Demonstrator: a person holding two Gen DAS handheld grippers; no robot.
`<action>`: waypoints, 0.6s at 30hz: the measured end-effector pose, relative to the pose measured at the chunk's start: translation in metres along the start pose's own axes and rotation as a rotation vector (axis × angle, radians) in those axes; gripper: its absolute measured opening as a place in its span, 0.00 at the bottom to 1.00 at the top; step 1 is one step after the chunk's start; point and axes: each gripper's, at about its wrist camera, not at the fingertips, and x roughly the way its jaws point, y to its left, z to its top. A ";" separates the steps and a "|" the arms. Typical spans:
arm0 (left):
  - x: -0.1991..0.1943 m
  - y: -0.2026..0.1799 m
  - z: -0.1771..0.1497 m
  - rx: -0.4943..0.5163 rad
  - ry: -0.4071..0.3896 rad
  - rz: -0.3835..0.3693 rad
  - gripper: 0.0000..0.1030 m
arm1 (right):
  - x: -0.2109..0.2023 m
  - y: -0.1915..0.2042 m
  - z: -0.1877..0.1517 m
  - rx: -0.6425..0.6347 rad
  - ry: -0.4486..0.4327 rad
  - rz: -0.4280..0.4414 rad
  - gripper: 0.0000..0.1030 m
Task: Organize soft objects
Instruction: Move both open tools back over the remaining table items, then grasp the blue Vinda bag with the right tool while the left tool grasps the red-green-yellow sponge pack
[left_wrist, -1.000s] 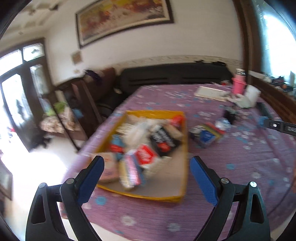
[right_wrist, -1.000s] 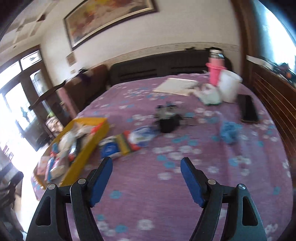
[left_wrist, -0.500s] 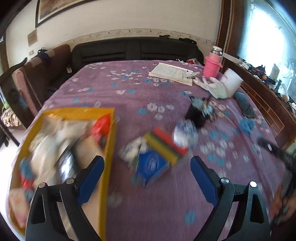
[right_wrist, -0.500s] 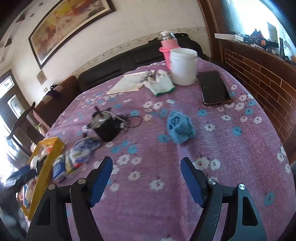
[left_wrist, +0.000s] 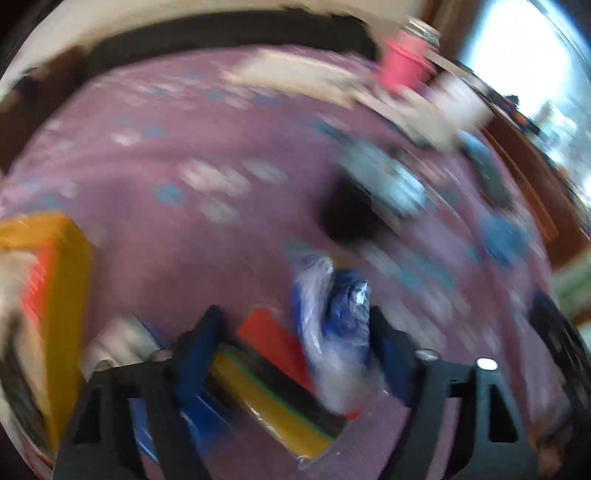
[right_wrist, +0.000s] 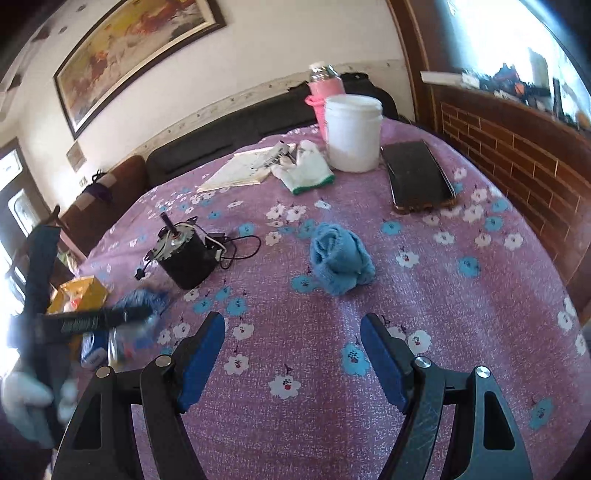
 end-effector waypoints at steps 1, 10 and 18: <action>-0.006 -0.016 -0.012 0.057 0.042 -0.063 0.56 | -0.001 0.002 0.000 -0.010 -0.004 -0.001 0.77; -0.077 -0.021 -0.057 0.071 -0.080 -0.095 0.77 | -0.003 -0.005 -0.001 0.017 0.008 0.039 0.81; -0.077 0.002 -0.109 -0.063 -0.073 -0.112 0.77 | 0.009 0.043 -0.016 -0.003 0.226 0.422 0.81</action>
